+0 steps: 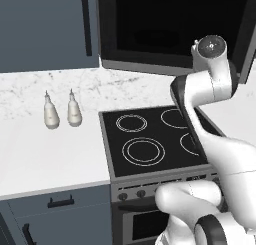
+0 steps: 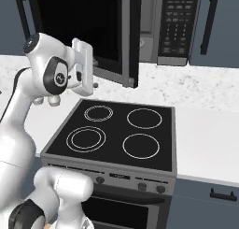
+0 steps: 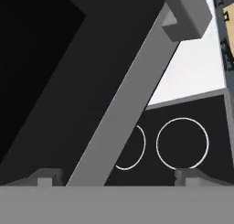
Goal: Open the microwave, place the bowl with waffle inside the microwave, then close the microwave door and turn it on.
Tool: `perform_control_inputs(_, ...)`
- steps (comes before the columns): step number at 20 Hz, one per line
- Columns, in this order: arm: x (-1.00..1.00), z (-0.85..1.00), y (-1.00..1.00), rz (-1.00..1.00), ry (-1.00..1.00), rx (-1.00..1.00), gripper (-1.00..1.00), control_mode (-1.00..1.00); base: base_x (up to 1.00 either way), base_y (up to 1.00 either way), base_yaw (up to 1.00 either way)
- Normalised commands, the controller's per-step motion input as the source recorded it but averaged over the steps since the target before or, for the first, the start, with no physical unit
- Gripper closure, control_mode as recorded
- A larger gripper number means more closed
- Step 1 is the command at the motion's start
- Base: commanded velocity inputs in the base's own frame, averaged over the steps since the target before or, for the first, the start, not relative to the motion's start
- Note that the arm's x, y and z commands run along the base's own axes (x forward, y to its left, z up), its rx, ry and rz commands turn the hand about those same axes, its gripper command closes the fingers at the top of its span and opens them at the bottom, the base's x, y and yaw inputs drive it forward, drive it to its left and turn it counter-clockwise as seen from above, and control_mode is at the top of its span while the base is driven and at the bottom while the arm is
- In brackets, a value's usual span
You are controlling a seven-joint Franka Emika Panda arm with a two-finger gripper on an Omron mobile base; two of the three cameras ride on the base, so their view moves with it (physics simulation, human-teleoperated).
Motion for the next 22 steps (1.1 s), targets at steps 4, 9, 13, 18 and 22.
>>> perform_control_inputs(4,0.81,-0.22,-0.23,0.18,-0.08,0.28,-1.0,-1.0,0.0,0.0,0.0)
perform_control_inputs(9,0.79,0.16,0.0,0.11,-0.02,0.28,-1.0,-1.0,0.0,0.0,0.0)
perform_control_inputs(13,0.74,0.19,0.0,0.09,-0.03,0.23,-1.0,-1.0,0.0,0.0,0.0)
perform_control_inputs(18,0.62,0.0,0.0,0.12,-0.25,0.19,-1.0,-1.0,0.0,0.0,0.0)
perform_control_inputs(22,0.59,0.0,0.0,0.14,-0.26,0.18,-1.0,-1.0,0.0,0.0,0.0)
